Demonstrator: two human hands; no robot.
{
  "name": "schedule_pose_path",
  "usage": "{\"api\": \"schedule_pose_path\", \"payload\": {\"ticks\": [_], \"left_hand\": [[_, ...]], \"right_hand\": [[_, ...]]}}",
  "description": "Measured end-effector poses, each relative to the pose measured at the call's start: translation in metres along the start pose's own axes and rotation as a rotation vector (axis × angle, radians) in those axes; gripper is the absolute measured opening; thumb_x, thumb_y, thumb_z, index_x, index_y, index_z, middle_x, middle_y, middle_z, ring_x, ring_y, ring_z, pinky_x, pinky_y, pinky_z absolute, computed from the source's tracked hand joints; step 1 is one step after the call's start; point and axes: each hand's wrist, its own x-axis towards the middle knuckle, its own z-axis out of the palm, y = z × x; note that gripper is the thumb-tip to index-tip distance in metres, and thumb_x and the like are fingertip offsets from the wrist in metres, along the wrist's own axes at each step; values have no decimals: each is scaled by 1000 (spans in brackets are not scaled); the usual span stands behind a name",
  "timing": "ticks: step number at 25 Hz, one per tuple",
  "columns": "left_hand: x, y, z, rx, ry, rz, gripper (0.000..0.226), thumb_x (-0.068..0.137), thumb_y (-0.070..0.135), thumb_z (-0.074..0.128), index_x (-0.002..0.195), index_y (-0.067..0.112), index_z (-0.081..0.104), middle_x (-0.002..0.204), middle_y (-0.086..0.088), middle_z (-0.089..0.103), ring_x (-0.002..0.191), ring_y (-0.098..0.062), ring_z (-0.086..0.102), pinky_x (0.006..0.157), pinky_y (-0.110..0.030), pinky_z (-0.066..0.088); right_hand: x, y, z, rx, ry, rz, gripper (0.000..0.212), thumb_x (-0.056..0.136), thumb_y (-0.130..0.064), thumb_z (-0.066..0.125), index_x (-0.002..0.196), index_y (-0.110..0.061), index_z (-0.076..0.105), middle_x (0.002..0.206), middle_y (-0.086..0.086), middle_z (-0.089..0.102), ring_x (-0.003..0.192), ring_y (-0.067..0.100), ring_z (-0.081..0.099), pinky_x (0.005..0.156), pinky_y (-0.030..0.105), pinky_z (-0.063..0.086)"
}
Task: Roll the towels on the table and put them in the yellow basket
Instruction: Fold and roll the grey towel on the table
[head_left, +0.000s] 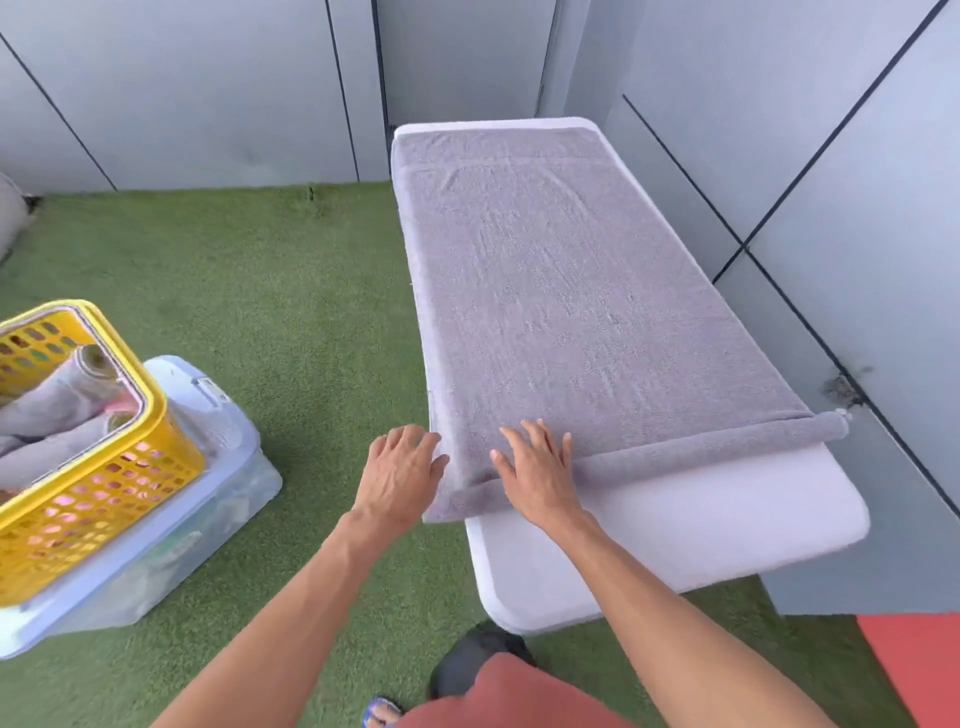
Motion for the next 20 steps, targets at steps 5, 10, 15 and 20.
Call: {"api": "schedule_pose_path", "payload": {"ticks": [5, 10, 15, 20], "left_hand": [[58, -45, -22, -7, -41, 113, 39, 100, 37, 38, 133, 18, 48, 128, -3, 52, 121, -23, 48, 105, -40, 34], [171, -82, -37, 32, -103, 253, 41, 101, 38, 37, 135, 17, 47, 133, -5, 49, 124, -24, 45, 105, -40, 34], [293, -108, -55, 55, -172, 368, 40, 101, 36, 36, 135, 18, 47, 137, -5, 46, 125, -24, 43, 103, -41, 35], [409, -117, -64, 63, -206, 539, 38, 100, 33, 38, 134, 17, 49, 131, -5, 50, 120, -25, 46, 102, -41, 36]], "right_hand": [[54, -44, -2, 16, 43, 88, 47, 100, -42, 36, 142, -20, 40, 148, 7, 32, 143, 24, 19, 116, 56, 2], [145, -62, -1, 69, 106, 238, 45, 100, -40, 37, 142, -22, 39, 147, 4, 32, 142, 23, 19, 117, 56, 3], [243, -65, -10, 146, 148, 387, 43, 100, -38, 40, 141, -24, 40, 144, 4, 37, 139, 30, 25, 116, 58, 7], [328, -57, -31, 158, 218, 528, 42, 99, -38, 42, 139, -26, 42, 140, 2, 41, 135, 29, 34, 114, 57, 20]]}}
